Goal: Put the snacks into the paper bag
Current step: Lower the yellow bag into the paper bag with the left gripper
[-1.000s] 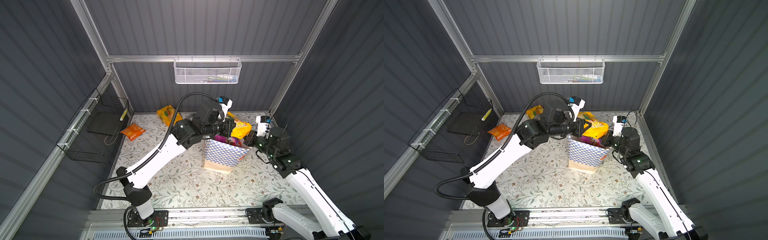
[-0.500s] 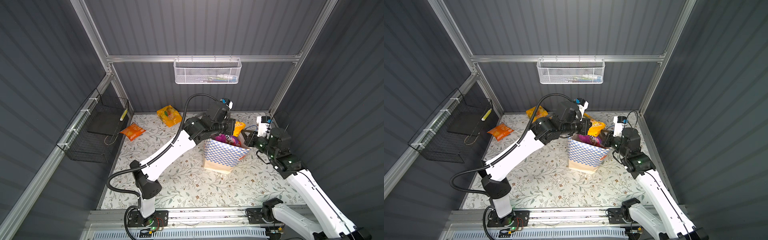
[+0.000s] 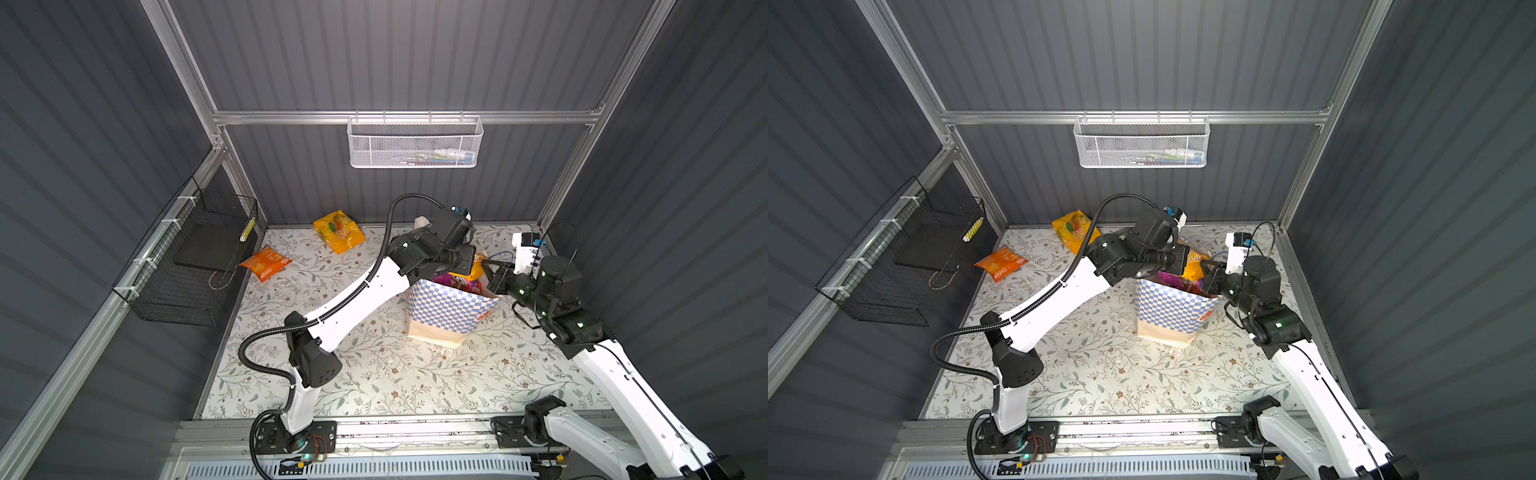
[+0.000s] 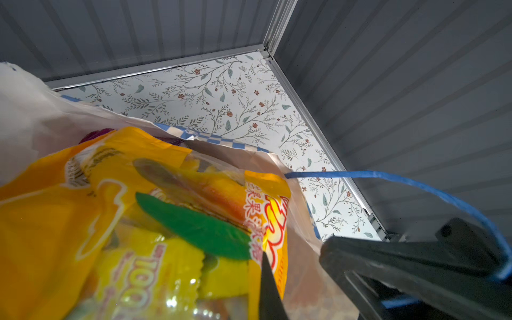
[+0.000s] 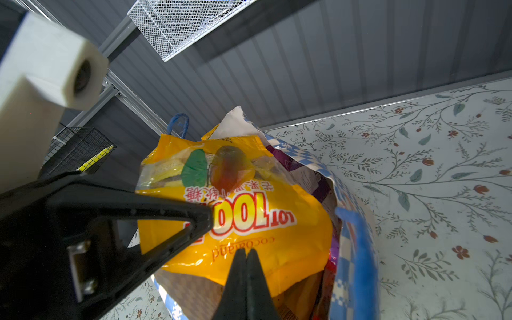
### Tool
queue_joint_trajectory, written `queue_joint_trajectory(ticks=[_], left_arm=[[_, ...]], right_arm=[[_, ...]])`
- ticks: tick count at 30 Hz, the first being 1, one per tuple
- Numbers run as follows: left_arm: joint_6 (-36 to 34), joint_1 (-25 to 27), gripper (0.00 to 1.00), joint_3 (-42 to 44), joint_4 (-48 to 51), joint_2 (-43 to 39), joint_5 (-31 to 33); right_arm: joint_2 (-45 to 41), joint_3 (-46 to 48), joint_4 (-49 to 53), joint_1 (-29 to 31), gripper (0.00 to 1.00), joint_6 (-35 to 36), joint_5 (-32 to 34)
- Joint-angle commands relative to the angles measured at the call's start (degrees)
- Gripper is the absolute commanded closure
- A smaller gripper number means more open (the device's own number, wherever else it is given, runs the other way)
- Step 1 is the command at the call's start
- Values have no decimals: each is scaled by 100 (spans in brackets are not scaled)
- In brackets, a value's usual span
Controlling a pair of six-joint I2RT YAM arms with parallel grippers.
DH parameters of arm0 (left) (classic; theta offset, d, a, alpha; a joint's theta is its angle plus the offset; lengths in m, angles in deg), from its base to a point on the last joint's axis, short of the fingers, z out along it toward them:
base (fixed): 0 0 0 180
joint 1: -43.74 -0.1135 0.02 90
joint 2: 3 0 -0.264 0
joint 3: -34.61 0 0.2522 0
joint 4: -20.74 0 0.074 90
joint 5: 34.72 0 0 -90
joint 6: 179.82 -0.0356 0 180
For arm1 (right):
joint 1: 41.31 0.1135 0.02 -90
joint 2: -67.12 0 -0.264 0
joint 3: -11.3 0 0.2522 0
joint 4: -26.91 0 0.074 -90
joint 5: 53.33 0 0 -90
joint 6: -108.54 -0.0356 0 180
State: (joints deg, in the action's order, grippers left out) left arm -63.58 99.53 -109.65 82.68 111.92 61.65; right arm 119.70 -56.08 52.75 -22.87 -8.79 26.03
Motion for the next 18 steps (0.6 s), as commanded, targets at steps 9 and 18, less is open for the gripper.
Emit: queue_joint_trajectory(ticks=[9,18], left_arm=[[-266,-115,100,-666,48,647,254],[-99,-601,100,576,-332,875,-107]], right_arm=[[-90,-131,-12,94,100,158,52],[-81,-139,-2,112,100,180,61]])
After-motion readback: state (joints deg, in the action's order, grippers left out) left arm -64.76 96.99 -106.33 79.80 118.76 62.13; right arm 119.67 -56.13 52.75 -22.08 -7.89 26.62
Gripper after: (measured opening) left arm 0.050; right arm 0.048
